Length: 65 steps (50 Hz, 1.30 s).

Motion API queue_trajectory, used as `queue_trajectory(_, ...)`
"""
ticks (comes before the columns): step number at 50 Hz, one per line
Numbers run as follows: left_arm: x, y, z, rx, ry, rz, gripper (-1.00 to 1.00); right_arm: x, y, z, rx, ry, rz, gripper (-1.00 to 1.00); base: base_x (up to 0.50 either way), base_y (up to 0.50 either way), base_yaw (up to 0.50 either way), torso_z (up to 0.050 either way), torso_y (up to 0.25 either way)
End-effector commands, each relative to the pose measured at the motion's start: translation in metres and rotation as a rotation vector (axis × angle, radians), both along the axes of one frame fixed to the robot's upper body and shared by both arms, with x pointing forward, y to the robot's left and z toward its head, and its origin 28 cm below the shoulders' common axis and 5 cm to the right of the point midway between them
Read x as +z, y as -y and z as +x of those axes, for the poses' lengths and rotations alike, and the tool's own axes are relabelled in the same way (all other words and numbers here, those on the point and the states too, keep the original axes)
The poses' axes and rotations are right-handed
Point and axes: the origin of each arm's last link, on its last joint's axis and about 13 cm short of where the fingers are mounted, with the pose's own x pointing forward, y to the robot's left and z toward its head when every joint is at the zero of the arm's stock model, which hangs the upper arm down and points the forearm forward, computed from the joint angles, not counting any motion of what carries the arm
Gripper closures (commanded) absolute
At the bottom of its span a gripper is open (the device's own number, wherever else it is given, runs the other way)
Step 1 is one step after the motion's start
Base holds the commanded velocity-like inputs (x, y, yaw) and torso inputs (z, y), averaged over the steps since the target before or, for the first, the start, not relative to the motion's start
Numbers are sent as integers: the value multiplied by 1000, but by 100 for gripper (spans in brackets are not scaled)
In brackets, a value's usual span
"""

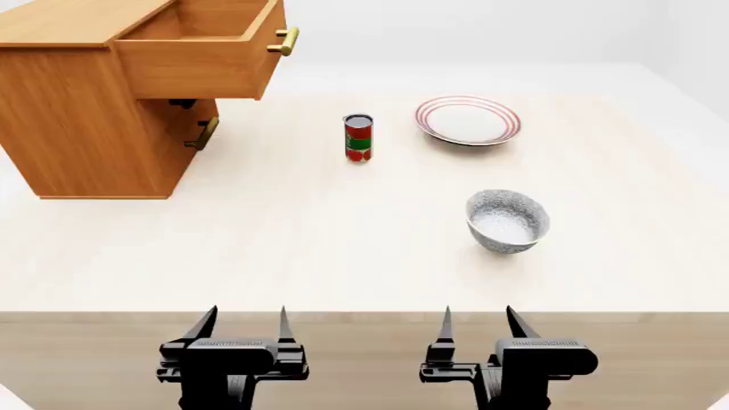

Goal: Put the bowl in the top drawer of the cabinet.

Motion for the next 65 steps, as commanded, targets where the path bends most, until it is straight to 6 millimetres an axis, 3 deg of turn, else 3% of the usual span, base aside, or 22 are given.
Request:
queue_trajectory(1, 0, 0, 0, -1, -1, -1, -100, 0, 0, 0, 0, -2, 1, -100, 0, 0, 0, 0, 0)
queue_trajectory(8, 0, 1, 1, -6, -6, -4, -100, -1, 0, 2, 2, -11, 1, -100, 0, 88, 0, 0, 0)
queue_trajectory(49, 0, 0, 2, -20, -23, -9, -100, -2, 0, 3, 8, -32, -5, -100, 0, 463, 0, 0, 0)
queue_trajectory(59, 11, -2, 6, -14, -54, -95, -100, 7, 2, 4, -11, -44, -13, -100, 0, 0, 0, 0, 0)
queue_trajectory(65, 32, -1, 3, -58, -59, -169, -100, 30, 5, 1, -11, -34, 7, -100, 0, 0, 0, 0, 0)
